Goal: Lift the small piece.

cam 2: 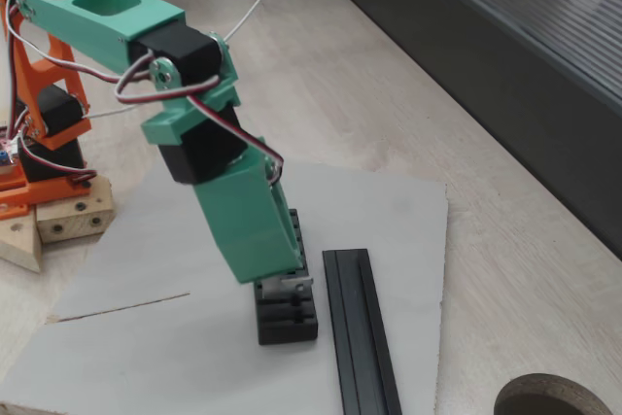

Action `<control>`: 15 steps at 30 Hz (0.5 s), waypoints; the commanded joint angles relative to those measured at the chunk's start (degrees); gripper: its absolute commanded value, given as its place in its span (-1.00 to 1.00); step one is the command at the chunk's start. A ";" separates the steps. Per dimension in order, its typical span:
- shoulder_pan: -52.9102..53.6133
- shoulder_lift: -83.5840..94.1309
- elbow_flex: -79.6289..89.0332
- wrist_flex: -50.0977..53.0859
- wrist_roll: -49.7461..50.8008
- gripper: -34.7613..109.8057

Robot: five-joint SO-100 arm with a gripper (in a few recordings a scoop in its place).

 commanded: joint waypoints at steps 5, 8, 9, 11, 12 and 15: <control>3.43 8.96 -0.53 1.05 -0.18 -0.47; 4.04 11.07 -0.53 1.05 -0.18 -0.47; 4.04 11.60 -0.53 1.05 -0.18 -0.47; 4.04 12.57 -0.53 0.97 -0.18 -0.47; 4.04 13.18 -0.62 0.97 -0.18 -0.47; 4.04 15.56 -0.26 0.97 -0.18 -0.47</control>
